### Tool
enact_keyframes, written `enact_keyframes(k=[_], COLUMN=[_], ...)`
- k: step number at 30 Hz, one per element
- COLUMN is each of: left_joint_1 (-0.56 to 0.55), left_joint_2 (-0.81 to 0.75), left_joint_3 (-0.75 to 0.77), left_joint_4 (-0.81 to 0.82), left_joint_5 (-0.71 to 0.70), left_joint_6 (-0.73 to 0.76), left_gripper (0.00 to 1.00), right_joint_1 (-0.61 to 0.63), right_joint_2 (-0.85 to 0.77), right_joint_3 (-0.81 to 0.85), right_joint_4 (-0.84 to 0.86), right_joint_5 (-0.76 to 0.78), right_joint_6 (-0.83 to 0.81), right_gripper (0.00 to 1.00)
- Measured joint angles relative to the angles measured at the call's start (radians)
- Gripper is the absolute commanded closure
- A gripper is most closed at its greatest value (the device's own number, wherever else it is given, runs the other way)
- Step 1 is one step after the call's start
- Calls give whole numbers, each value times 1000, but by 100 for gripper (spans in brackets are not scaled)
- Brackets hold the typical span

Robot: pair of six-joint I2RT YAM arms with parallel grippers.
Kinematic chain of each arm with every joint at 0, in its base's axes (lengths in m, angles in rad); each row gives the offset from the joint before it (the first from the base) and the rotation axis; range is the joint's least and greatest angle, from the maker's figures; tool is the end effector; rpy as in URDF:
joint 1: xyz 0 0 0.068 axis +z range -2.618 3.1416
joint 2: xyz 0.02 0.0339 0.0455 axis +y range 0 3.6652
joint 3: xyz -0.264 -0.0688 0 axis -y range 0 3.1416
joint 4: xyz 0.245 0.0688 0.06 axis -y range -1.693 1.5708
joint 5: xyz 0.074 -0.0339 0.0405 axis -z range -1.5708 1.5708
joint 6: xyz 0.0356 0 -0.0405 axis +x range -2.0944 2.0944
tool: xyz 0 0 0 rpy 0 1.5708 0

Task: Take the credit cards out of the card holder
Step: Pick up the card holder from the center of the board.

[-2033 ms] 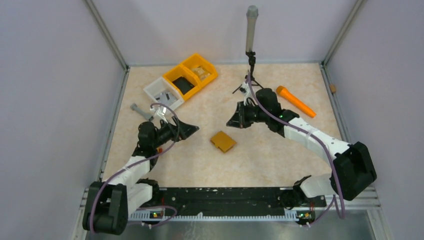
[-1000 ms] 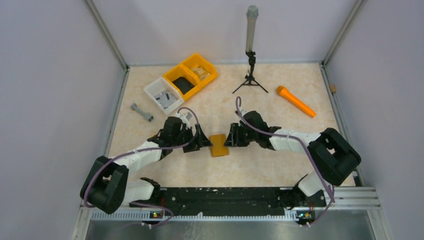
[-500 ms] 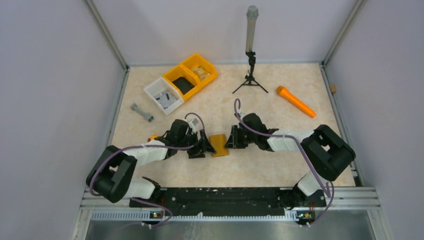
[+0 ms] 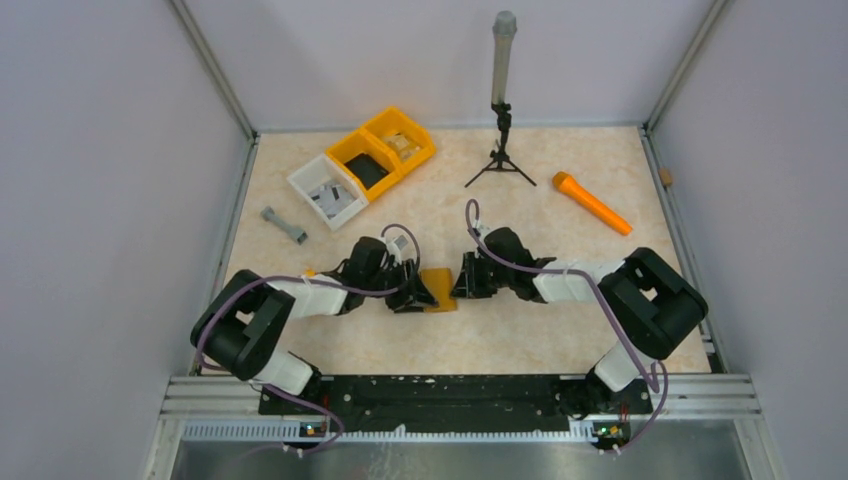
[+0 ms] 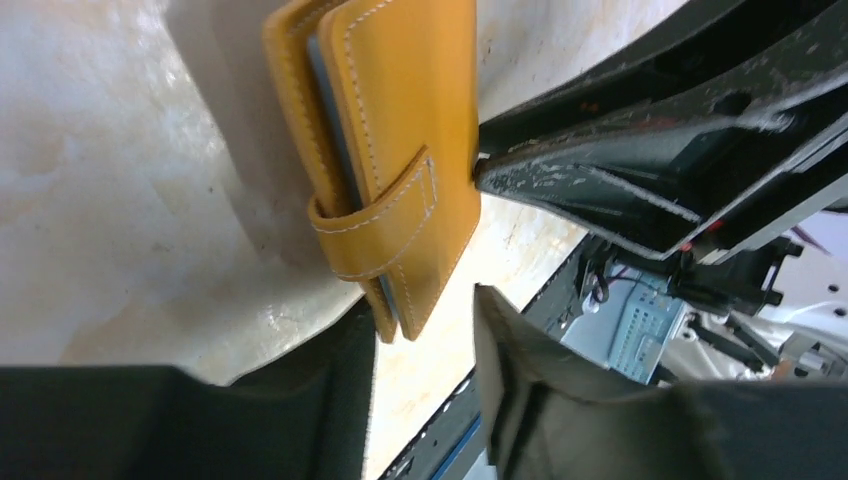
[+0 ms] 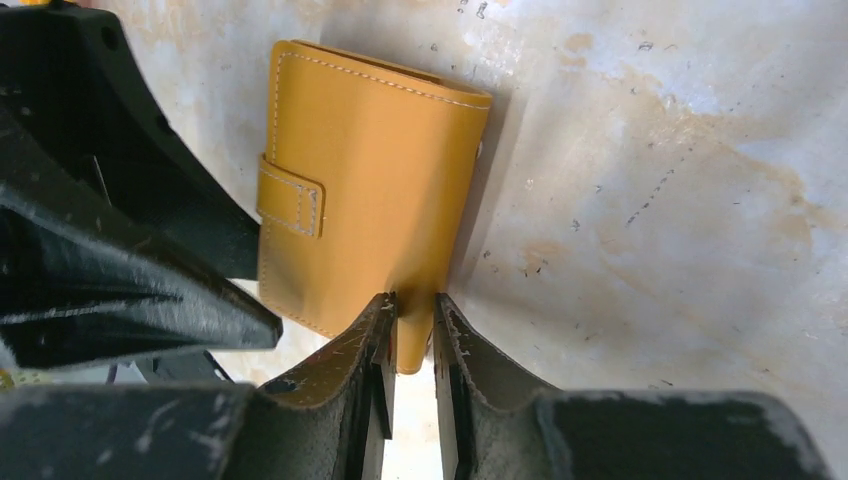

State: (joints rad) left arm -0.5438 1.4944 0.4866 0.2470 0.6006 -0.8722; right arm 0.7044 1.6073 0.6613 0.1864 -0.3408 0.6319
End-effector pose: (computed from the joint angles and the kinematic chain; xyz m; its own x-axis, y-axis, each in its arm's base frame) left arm 0.2089 -0.1498 0.1303 -0.9746 -0.1490 -0.1674 0.0480 0.5910 -0.8052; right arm 0.2206 0.2031 0.1396 -0.8930 -0.0283 -0.4491 -0.3316 0.7163 0.6140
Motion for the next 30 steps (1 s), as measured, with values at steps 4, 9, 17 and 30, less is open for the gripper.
enact_keyframes(k=[4,9,17,30], left_joint_1=[-4,-24,-75,-275], left_joint_2=[-4,-68,-111,-255], left_joint_3=[38,103,238,264], left_joint_4=[-34,-130,-388,-481], left_joint_5=[-39,-119,-294,-605], left_joint_6=[25,97,243,396], left_gripper=[74,90,100,100], right_joint_1=[0,0,0,43], right_joint_2=[0,-6,-200,-357], right_joint_3=[0,0,-35,-103], right_joint_4=[0,-3,-6,-30], right_joint_5=[0,0,45,292], right_joint_6=[-4,-13,42,647], right_gripper=[76,76,29,18])
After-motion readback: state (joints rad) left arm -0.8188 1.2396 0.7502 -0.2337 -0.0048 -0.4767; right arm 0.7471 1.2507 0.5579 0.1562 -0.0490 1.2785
